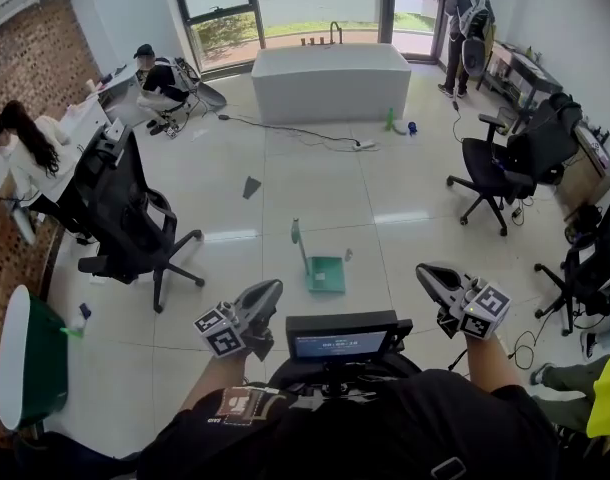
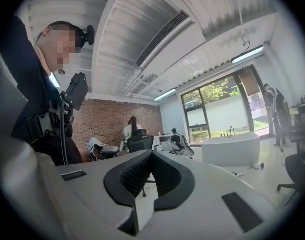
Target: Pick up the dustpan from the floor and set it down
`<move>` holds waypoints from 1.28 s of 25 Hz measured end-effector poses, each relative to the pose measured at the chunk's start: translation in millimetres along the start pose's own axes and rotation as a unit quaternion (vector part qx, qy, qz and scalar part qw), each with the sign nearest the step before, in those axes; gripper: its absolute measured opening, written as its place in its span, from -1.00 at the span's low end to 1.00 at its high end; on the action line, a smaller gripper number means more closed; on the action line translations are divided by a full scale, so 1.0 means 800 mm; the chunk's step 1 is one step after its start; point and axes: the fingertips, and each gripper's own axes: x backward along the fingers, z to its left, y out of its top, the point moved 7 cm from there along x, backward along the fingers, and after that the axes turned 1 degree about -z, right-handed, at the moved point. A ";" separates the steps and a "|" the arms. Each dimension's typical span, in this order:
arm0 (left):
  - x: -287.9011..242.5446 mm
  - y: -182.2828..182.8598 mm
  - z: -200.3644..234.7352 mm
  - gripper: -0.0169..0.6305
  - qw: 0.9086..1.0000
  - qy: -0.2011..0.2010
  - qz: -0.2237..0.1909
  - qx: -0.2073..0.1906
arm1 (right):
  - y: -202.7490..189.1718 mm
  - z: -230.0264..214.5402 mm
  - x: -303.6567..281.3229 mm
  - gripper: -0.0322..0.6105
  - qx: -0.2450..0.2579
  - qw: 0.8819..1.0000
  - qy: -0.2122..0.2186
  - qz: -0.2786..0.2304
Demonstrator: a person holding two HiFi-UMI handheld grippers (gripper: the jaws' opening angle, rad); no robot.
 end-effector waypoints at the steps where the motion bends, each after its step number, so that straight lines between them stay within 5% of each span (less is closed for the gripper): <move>1: 0.012 0.002 -0.007 -0.93 1.000 -0.004 0.002 -0.005 | 0.001 0.016 0.002 -0.87 0.003 1.000 -0.002 0.000; 9: 0.036 -0.061 -0.121 -0.93 1.000 -0.024 0.006 -0.013 | -0.010 0.099 0.124 -0.87 0.002 1.000 -0.013 -0.004; 22: -0.043 -0.341 -0.438 -0.93 0.999 0.003 -0.002 0.034 | -0.090 0.128 0.529 -0.87 -0.045 0.999 0.010 0.017; 32: 0.060 -0.371 -0.599 -0.93 0.999 0.045 -0.020 -0.006 | -0.086 0.240 0.616 -0.87 -0.041 0.997 0.066 -0.001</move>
